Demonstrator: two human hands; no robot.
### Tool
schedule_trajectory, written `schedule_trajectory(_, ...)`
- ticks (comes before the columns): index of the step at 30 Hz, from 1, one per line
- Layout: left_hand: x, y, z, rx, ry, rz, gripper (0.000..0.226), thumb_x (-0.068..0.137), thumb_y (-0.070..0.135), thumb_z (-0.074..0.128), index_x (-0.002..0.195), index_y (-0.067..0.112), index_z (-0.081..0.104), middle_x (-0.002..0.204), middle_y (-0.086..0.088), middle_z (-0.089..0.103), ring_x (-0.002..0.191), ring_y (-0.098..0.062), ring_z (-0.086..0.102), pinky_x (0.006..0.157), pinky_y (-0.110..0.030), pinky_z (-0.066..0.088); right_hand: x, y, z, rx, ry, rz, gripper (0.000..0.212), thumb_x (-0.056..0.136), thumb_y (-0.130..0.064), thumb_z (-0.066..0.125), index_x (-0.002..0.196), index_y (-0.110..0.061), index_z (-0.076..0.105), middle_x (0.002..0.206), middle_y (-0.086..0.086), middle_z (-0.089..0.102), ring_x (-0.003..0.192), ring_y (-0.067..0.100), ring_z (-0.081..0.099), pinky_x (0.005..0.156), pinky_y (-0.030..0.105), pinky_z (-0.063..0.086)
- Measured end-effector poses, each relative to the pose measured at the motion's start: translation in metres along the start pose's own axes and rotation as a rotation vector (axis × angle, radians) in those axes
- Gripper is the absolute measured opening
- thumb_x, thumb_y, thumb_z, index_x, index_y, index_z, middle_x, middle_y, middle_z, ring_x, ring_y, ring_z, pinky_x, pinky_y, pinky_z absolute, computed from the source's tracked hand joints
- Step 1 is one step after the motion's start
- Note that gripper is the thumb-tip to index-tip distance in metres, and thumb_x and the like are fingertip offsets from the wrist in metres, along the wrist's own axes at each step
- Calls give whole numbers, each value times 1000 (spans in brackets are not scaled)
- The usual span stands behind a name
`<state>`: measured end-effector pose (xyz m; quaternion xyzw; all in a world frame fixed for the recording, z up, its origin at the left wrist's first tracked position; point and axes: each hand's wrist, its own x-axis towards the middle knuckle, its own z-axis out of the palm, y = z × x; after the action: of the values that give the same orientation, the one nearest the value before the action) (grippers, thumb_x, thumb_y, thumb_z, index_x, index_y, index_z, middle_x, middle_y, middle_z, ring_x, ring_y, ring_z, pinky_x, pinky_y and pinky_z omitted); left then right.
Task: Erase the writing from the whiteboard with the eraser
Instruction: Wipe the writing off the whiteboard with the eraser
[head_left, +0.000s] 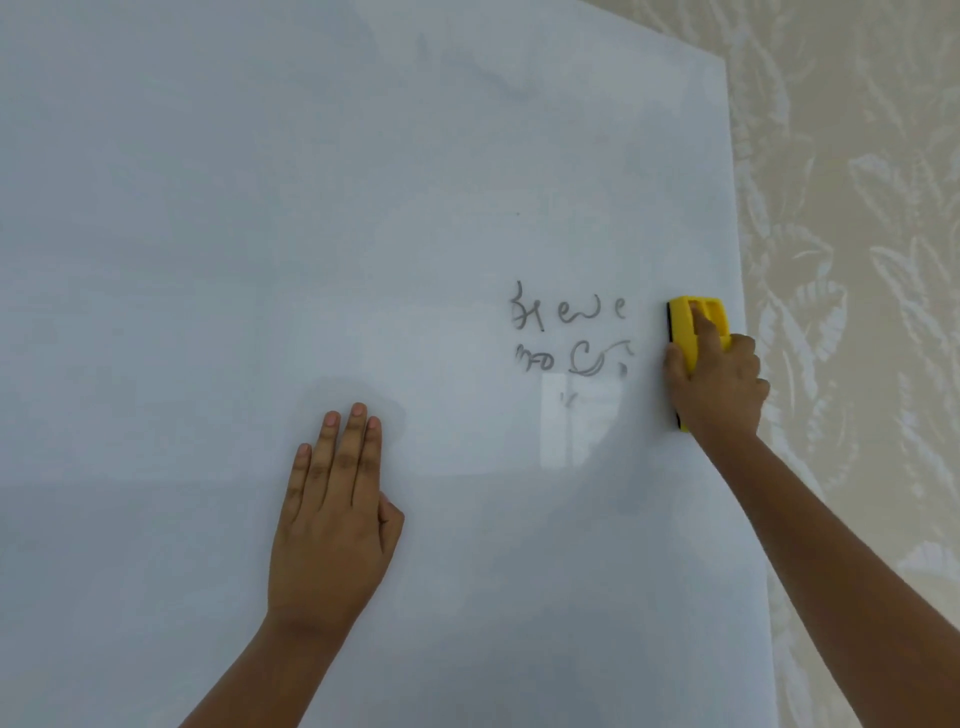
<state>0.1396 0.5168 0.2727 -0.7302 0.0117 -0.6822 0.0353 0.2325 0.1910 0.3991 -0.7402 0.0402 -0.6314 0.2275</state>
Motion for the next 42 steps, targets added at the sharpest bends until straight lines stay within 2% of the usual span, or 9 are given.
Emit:
schedule_trajectory(3, 0, 0, -1, -1, -5, -2, 55, 87, 13, 28, 137, -5, 40, 145, -20, 37, 134, -33, 34, 114, -41, 14, 12, -27, -2, 68, -1, 128, 54, 91, -35, 45, 141, -25, 28, 123, 28, 40, 107, 44, 43, 89, 55, 35)
schedule_trajectory(10, 1, 0, -3, -13, -39, 10, 57, 86, 15, 29, 138, -5, 38, 146, -19, 35, 135, -34, 33, 114, -40, 14, -52, -77, -3, 34, 41, -359, 50, 85, -31, 58, 133, -23, 45, 110, 26, 51, 88, 41, 51, 69, 47, 41)
schedule_trajectory(17, -1, -1, -3, -10, -48, 11, 56, 86, 15, 28, 138, -5, 37, 147, -19, 33, 136, -34, 31, 114, -40, 14, -5, -77, -7, 63, 11, 9, 53, 91, -37, 45, 141, -26, 30, 122, 26, 40, 106, 43, 43, 85, 53, 36)
schedule_trajectory(22, -1, -2, -2, -7, -23, 18, 56, 86, 14, 30, 138, -4, 38, 146, -20, 36, 135, -34, 32, 114, -42, 20, -57, -131, -7, 53, 25, -361, 51, 88, -36, 50, 137, -30, 38, 115, 22, 48, 90, 36, 48, 71, 43, 37)
schedule_trajectory(25, -2, -1, -3, -1, -28, 24, 56, 86, 14, 31, 139, -4, 37, 145, -20, 37, 135, -35, 32, 114, -42, 19, -82, -107, -8, 39, 11, -513, 51, 83, -33, 58, 133, -29, 44, 109, 22, 54, 83, 37, 52, 67, 42, 40)
schedule_trajectory(30, -3, -3, -2, -5, -22, 30, 56, 86, 14, 30, 139, -3, 35, 147, -18, 32, 136, -34, 31, 114, -41, 17, -38, -92, -9, 68, 31, -132, 50, 87, -34, 53, 136, -27, 41, 116, 26, 47, 96, 41, 48, 78, 48, 38)
schedule_trajectory(32, -3, -3, -2, -10, -20, 34, 57, 86, 15, 31, 140, -3, 35, 148, -17, 30, 137, -34, 30, 114, -41, 16, -30, -116, -7, 62, 32, -91, 52, 88, -36, 49, 138, -30, 36, 120, 24, 44, 102, 39, 45, 82, 48, 36)
schedule_trajectory(39, -4, -5, 2, -13, -5, 55, 56, 85, 15, 32, 138, -4, 38, 147, -18, 34, 136, -34, 32, 114, -42, 17, -119, -146, -4, 65, 16, -501, 50, 82, -38, 48, 131, -34, 45, 108, 18, 57, 79, 33, 52, 63, 37, 39)
schedule_trajectory(42, -6, -5, 0, -1, -18, 66, 56, 86, 14, 31, 139, -4, 38, 146, -19, 36, 136, -34, 31, 114, -42, 17, -124, -99, -4, 36, -17, -462, 51, 78, -39, 48, 128, -28, 50, 104, 21, 58, 77, 37, 56, 62, 41, 45)
